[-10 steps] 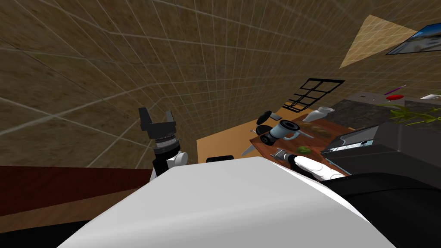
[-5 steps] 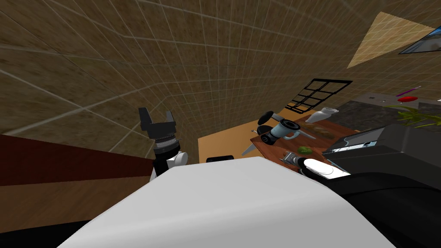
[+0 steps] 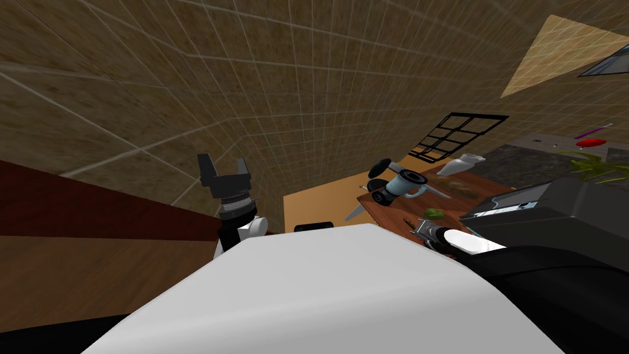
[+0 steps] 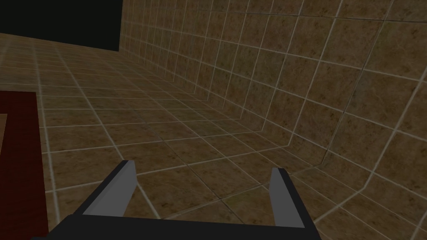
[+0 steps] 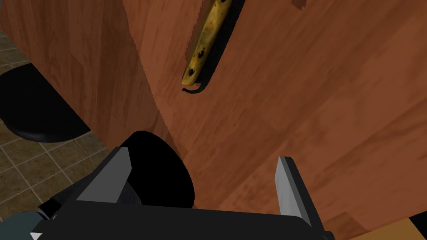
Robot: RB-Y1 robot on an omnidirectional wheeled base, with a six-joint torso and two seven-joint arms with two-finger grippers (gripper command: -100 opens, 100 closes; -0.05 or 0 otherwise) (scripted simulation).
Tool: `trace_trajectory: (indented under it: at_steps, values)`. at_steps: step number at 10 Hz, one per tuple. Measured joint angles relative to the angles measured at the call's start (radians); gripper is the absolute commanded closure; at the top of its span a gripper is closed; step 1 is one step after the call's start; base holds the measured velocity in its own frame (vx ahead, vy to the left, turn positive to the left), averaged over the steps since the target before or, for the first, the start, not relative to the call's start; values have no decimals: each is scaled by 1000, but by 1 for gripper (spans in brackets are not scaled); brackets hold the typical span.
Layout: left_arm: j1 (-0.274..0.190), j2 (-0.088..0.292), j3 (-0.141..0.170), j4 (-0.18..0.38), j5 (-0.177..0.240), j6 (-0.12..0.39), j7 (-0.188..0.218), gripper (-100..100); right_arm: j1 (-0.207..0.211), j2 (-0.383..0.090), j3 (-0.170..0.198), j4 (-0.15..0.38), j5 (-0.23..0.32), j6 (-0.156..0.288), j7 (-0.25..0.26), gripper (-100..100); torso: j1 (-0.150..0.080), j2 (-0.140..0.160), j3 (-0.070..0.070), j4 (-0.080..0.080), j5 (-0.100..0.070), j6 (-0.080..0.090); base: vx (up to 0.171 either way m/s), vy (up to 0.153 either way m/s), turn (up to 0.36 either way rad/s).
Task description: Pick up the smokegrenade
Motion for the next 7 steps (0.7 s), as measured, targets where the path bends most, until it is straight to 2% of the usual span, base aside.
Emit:
trace_trajectory:
  at_steps: [1, 2, 3, 4, 5, 6, 7]
  values:
    - [0, 0, 0, 0, 0, 0, 0, 0, 6, -19, 13, 1, 7, 9, -17, -100, 0, 0, 0, 0, 0, 0, -21, -6, -5]
    - [0, 0, 0, 0, 0, 0, 0, 0, 17, 6, -31, 21, 0, -14, 18, -100, 0, -1, 0, 0, -1, 0, 0, 0, 0]
    - [0, 0, 0, 0, 0, 0, 0, 0, 19, 14, -47, 27, -2, -27, 45, -100, 0, -2, -1, 0, 0, 0, -48, -1, 51]
    - [0, 0, 0, 0, 0, 0, 0, 0, 21, -17, -10, 28, 18, -12, 24, -100, 0, -1, 0, 0, 0, 0, -53, -3, 35]
    - [0, 0, 0, 0, 0, 0, 0, 0, 28, -21, -18, 37, 20, -13, 28, -100, 0, 0, 0, 0, 0, 0, -61, -7, 29]
    - [0, 0, 0, 0, 0, 0, 0, 0, 38, -43, 7, 40, 35, -3, 18, -100, 0, 1, 0, 0, 0, 0, -47, -8, 13]
    - [0, 0, 0, 0, 0, 0, 0, 0, 37, -48, 11, 50, 41, -3, 16, -100, 0, 0, 0, 0, 0, 0, -17, -3, 2]
